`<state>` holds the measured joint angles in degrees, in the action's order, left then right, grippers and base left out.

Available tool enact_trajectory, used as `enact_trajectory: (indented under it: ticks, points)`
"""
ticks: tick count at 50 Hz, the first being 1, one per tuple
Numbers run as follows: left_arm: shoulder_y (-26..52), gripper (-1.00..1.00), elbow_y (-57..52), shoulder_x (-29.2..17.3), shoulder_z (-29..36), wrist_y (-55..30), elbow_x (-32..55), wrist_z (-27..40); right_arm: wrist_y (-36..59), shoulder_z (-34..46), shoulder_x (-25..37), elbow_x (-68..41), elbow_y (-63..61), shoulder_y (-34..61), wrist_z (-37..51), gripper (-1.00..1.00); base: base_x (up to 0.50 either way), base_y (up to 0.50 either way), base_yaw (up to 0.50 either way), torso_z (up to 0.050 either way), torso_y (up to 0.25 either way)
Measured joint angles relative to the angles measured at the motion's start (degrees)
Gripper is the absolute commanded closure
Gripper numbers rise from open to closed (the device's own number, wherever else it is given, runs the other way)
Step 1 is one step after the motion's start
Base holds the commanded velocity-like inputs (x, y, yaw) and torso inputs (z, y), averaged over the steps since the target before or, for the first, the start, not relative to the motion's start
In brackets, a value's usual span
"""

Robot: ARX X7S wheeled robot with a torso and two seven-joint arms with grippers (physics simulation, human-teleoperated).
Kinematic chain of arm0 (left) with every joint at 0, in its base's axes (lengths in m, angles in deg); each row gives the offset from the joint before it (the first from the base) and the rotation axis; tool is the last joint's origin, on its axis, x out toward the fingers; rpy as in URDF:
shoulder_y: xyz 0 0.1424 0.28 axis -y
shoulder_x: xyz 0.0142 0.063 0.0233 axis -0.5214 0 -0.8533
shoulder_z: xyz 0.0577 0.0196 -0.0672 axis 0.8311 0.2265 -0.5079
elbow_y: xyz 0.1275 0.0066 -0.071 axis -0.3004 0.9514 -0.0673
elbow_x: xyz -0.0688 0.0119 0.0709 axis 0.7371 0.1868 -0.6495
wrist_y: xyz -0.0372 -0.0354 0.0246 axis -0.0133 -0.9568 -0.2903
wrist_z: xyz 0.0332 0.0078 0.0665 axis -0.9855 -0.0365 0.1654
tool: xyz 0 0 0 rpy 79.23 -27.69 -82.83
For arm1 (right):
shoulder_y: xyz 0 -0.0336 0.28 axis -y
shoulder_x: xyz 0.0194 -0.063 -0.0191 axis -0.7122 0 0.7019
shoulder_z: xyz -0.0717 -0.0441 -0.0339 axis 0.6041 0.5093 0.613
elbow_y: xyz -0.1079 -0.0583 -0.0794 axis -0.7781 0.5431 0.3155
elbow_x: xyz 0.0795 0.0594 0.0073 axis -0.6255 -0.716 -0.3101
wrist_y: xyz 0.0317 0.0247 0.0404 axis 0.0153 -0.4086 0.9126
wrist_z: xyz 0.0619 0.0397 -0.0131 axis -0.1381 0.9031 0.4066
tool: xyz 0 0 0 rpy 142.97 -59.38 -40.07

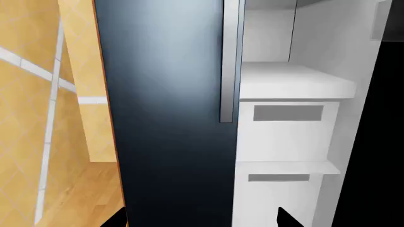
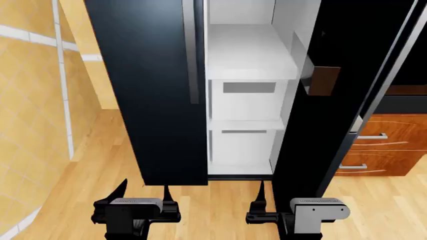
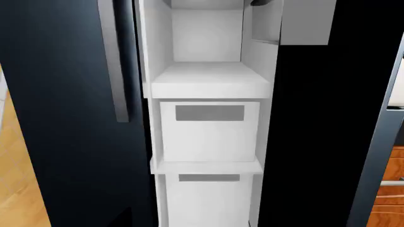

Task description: Close the fridge door

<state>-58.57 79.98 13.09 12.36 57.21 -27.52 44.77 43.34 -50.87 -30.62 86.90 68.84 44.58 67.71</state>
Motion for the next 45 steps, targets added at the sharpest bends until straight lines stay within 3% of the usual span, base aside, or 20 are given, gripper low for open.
enact_trajectory:
  ticks: [13,22,37,45]
  points:
    - [0.3,-1.0,-2.0,-1.4,1.4,-3.1,2.1,2.1,0.9,2.0,1.5,-1.3,-1.6,-0.1,1.8,-1.0,0.0,0.0,0.0,0.0,0.0]
    - [-0.2,-1.0,-12.3,-3.0,2.4,-13.3,4.1,3.8,7.1,3.8,2.8,-1.3,-9.2,0.0,3.4,-1.0,0.0,0.0,0.0,0.0,0.0]
    - [5.3,-1.0,-34.7,-5.8,1.0,-37.5,8.8,6.6,31.8,5.2,4.4,-3.0,-32.6,4.6,5.9,-1.0,0.0,0.0,0.0,0.0,0.0]
    - [12.3,-1.0,-46.0,-6.6,-3.6,-53.6,13.9,6.9,50.1,5.6,5.0,-5.1,-46.4,11.3,7.5,-1.0,0.0,-0.47,0.0,0.0,0.0]
